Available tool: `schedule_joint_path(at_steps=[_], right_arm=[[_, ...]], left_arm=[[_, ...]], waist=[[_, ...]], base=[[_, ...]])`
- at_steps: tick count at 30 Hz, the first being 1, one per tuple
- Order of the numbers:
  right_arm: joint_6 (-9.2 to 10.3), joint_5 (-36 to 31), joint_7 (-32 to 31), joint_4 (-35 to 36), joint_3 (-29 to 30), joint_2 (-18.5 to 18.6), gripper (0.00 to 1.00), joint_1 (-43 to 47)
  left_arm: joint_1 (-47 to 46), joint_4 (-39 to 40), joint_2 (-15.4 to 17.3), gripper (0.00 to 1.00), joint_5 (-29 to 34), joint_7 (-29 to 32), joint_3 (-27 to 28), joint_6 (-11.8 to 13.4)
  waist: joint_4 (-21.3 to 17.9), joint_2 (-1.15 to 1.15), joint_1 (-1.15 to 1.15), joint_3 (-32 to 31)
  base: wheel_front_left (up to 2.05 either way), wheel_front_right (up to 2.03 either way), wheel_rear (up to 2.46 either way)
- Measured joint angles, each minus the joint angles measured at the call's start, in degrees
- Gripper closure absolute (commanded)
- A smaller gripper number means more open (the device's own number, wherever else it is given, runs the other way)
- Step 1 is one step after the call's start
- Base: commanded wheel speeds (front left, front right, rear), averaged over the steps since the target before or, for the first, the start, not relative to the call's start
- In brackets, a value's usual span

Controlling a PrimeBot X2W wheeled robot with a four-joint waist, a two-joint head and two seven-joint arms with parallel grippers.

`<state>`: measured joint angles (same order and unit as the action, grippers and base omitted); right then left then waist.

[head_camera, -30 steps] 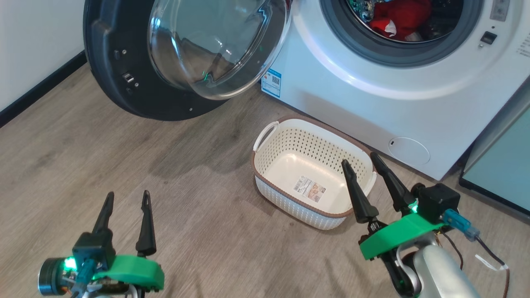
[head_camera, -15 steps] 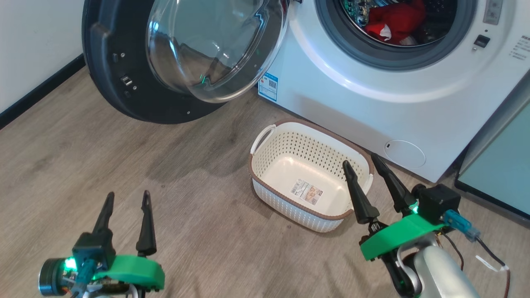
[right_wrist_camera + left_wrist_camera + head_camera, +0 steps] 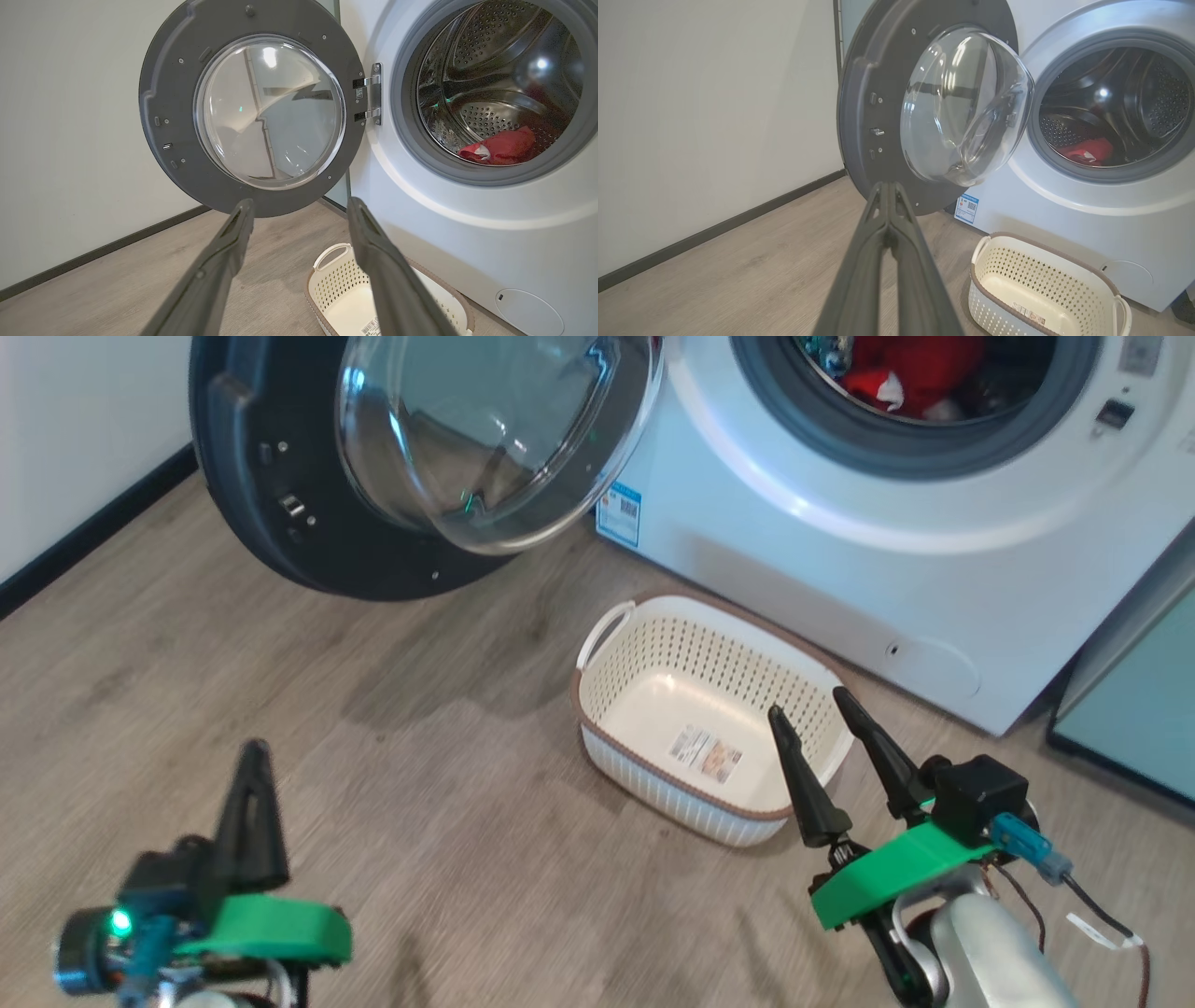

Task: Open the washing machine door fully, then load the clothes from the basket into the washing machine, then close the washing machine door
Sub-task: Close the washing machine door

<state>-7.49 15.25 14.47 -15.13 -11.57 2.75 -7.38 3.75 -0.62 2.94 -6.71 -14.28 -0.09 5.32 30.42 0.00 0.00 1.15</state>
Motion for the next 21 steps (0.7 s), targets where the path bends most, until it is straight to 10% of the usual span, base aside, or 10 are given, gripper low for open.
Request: schedule_joint_path(at_steps=[10, 21], right_arm=[[0.0, -4.0, 0.0, 1.8, 1.8, 3.1, 0.0, -0.2], [0.0, -5.2, -0.4, 6.0, 0.2, 6.9, 0.0, -4.8]], left_arm=[[-11.2, 4.7, 0.7, 1.0, -0.8, -0.2, 10.7, -1.0], [-31.4, -8.5, 14.7, 1.0, -1.9, -0.5, 28.7, -7.3]], waist=[[0.6, 0.0, 0.0, 7.8], [-4.5, 0.0, 0.0, 17.2]], base=[[0.0, 0.0, 0.0], [0.0, 0.0, 0.0]])
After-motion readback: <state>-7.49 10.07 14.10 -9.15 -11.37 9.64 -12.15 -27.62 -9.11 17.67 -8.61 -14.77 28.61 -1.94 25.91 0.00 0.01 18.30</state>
